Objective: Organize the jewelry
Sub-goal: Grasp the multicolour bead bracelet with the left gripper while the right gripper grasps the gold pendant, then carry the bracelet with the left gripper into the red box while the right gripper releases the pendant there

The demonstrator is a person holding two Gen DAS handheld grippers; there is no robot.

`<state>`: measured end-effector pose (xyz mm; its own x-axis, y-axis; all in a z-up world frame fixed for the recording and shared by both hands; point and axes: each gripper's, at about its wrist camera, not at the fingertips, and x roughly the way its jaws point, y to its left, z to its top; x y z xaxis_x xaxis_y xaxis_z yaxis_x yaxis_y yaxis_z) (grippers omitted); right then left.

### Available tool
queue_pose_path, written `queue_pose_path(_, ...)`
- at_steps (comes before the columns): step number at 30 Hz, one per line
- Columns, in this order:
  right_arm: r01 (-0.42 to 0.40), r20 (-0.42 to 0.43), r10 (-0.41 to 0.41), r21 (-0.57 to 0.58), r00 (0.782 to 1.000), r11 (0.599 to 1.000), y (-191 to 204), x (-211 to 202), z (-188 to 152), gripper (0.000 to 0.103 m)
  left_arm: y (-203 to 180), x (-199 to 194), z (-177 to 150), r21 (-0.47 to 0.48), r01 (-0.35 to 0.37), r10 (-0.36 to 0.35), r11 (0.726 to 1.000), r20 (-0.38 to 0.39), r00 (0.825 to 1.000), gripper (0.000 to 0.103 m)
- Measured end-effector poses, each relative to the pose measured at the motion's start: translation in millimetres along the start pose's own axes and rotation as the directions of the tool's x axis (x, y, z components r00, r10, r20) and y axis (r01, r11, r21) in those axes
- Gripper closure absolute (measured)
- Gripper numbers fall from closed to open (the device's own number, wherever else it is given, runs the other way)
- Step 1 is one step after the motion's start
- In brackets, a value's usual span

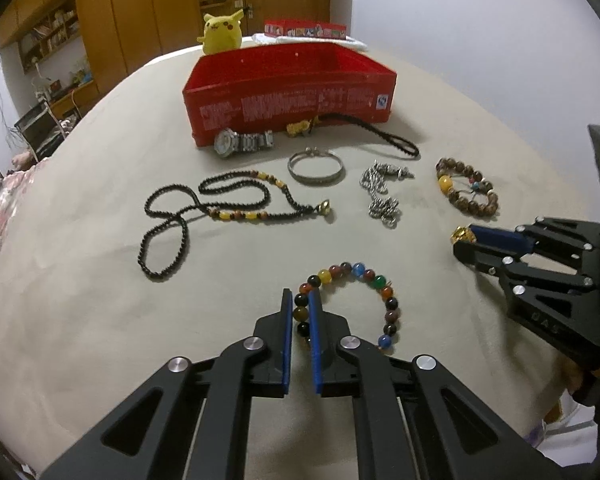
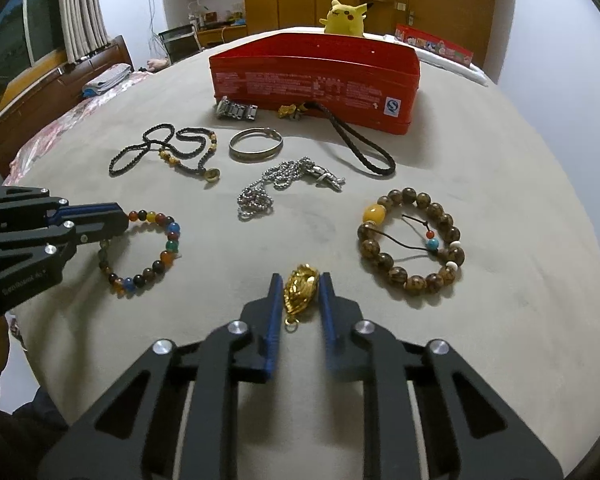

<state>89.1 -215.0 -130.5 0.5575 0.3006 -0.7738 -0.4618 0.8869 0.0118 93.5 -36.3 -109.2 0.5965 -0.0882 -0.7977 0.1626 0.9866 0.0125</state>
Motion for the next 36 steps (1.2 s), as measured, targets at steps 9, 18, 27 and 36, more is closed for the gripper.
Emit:
queue_pose_path(9,-0.025,0.016,0.025,0.021,1.000,0.999,-1.3,-12.7,0.8,0.094,5.8,-18.0,6.5,-0.023,0.032,-0.032,0.999,0.031,0.999,0.096)
queue_pose_path(18,-0.056,0.056,0.054,0.027,0.997,0.998,-4.0,-33.7,11.4,0.094,4.9,-54.9,23.1,-0.003,0.055,-0.054,0.999,0.103,0.993,0.096)
queue_pose_path(27,-0.068,0.080,0.067,0.011,0.995,0.998,-14.2,-49.6,27.6,0.094,8.5,-79.7,47.7,0.031,0.022,-0.028,0.999,0.176,0.984,0.096)
queue_pose_path(36,-0.081,0.085,0.081,-0.009,0.993,0.997,-27.9,-58.5,50.9,0.094,17.3,-86.3,73.7,0.058,0.004,-0.016,0.998,0.211,0.977,0.096)
